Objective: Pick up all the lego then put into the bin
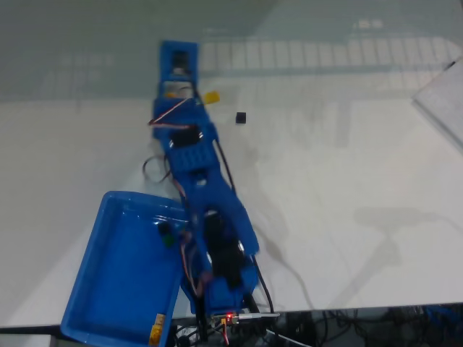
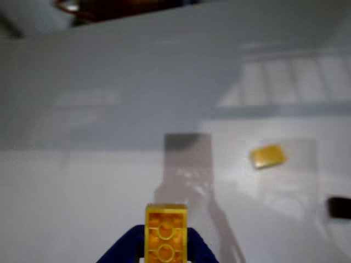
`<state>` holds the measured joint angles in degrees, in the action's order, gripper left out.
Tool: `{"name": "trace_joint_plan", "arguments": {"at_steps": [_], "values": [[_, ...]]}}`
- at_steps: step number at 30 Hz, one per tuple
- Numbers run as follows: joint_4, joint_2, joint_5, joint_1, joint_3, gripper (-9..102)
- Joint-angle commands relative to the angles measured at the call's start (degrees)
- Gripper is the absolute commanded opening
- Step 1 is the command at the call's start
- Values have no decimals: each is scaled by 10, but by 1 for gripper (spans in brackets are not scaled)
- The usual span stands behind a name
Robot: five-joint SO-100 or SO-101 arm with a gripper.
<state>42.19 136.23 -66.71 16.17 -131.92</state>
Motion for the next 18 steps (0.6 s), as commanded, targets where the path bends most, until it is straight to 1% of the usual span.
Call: {"name": "trace_joint_plan", "arguments": {"at_steps": [1,6,11,14,18], "values": [[100,105,17,100,31,0],[265,217,42,284,37,0],[398,259,72,473,65,1],[456,261,91,570,80,1],[503,250,98,639,77,1]]}}
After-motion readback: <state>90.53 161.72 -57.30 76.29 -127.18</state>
